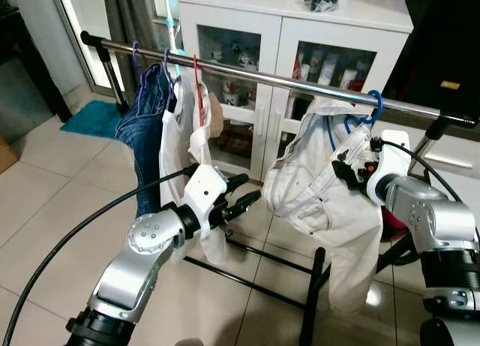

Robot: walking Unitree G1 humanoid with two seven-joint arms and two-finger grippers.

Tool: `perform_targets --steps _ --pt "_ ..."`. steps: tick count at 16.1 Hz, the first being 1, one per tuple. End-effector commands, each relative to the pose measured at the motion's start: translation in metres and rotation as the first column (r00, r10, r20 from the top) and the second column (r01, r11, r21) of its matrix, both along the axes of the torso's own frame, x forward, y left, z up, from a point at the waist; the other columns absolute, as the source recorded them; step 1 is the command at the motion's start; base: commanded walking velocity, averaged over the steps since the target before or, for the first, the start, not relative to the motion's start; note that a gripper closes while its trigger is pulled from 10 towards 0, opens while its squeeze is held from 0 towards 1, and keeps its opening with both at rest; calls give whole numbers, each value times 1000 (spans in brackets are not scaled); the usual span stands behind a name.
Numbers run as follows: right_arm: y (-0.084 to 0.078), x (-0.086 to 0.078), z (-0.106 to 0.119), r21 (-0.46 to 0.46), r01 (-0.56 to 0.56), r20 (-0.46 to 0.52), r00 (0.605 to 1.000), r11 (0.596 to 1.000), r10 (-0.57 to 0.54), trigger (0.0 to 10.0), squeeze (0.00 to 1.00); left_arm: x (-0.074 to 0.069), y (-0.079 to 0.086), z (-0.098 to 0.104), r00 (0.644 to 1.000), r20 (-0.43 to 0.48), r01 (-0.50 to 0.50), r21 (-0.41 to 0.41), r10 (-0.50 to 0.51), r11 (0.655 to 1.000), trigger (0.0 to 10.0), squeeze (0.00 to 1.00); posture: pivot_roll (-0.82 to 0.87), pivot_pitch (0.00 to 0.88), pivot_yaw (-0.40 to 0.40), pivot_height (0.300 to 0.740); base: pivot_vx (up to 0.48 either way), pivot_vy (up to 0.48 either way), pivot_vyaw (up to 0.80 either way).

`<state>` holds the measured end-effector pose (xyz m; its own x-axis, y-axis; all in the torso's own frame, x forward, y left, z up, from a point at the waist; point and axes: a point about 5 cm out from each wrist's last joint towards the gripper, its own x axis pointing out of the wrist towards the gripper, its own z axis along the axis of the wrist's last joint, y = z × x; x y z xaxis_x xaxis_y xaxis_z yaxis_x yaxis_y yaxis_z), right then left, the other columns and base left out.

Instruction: Hang hanger

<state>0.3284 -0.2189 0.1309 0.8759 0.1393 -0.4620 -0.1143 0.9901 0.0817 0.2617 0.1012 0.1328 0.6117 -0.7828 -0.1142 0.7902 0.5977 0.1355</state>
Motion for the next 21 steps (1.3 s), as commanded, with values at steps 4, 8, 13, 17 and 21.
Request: perform_targets --steps 4,8,13,17,21 --pt "-5 3 4 32 14 2 1000 999 -14 0 0 -7 -7 3 994 -18 106 -20 -107 994 10000 0 59 0 -22 740 0 0 0" --pt "-5 4 3 15 25 4 1000 1000 -25 0 0 -5 -8 3 994 -12 110 -16 -111 994 10000 0 54 0 -12 740 0 0 0" --pt "-2 5 3 7 9 9 1000 1000 -9 0 0 -6 -8 4 994 -15 111 -10 -111 994 10000 0 57 0 -14 740 0 0 0" --pt "-4 5 3 -63 6 19 1000 998 -5 0 0 -6 -7 4 995 -10 101 -4 -101 995 10000 0 56 0 -16 740 0 0 0" --pt "-5 4 5 -110 -3 42 999 994 8 0 0 -6 -6 4 995 -6 95 -2 -95 996 10000 0 55 0 -16 740 0 0 0"
